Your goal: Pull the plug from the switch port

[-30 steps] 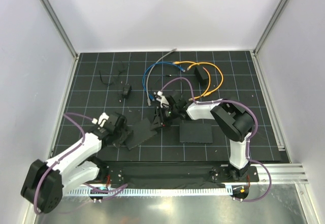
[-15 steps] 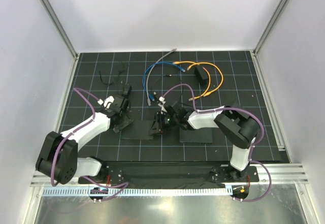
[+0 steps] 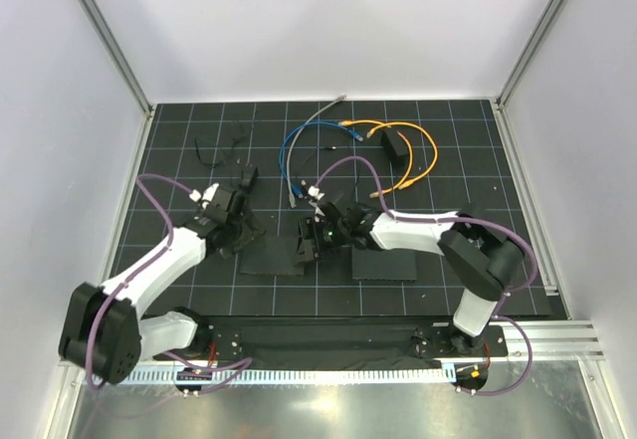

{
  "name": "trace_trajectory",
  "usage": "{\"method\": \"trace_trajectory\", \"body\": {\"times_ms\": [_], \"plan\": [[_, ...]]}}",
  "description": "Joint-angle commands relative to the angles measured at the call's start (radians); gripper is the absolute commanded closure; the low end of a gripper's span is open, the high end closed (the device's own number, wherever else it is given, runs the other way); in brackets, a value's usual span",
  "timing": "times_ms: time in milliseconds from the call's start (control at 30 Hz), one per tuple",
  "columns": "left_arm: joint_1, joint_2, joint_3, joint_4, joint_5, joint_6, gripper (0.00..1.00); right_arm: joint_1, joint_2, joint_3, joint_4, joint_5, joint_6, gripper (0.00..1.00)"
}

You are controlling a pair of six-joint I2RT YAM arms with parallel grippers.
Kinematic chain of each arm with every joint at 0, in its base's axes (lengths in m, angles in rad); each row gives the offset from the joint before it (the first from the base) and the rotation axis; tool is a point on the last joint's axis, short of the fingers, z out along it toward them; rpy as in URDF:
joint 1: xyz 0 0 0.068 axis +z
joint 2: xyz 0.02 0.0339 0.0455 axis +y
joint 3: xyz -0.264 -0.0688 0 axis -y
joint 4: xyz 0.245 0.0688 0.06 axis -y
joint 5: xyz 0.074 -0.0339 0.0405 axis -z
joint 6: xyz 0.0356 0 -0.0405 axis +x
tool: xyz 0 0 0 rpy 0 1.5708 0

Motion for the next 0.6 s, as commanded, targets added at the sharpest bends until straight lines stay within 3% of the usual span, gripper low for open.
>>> {"method": "trace_trajectory", "body": {"times_ms": [0, 33, 67, 100, 200, 300, 467, 567], "plan": [[-0.004, -0.11, 0.053, -0.056, 0.003, 0.019, 0.27, -0.006, -0.123, 0.065, -0.196, 0.114, -0.14, 0.31], [-0.002, -0.157, 0.056, -0.068, -0.005, 0.024, 0.25, -0.009, -0.143, 0.074, -0.221, 0.137, -0.152, 0.28], [-0.002, -0.179, 0.056, -0.099, -0.016, 0.024, 0.22, -0.012, -0.181, 0.077, -0.245, 0.16, -0.163, 0.11], [-0.002, -0.203, 0.06, -0.111, -0.023, 0.024, 0.2, -0.015, -0.196, 0.083, -0.296, 0.201, -0.169, 0.01], [-0.002, -0.271, 0.066, -0.134, -0.014, 0.041, 0.16, -0.03, -0.235, 0.096, -0.405, 0.251, -0.177, 0.0], [0.0, -0.292, 0.065, -0.09, 0.099, 0.078, 0.15, -0.038, -0.28, 0.074, -0.482, 0.33, -0.155, 0.0], [-0.002, -0.288, 0.019, 0.001, 0.266, 0.093, 0.14, -0.039, -0.425, -0.076, -0.453, 0.37, -0.106, 0.0], [-0.002, -0.291, -0.045, 0.138, 0.354, 0.079, 0.13, -0.038, -0.547, -0.166, -0.439, 0.39, -0.085, 0.0]]}}
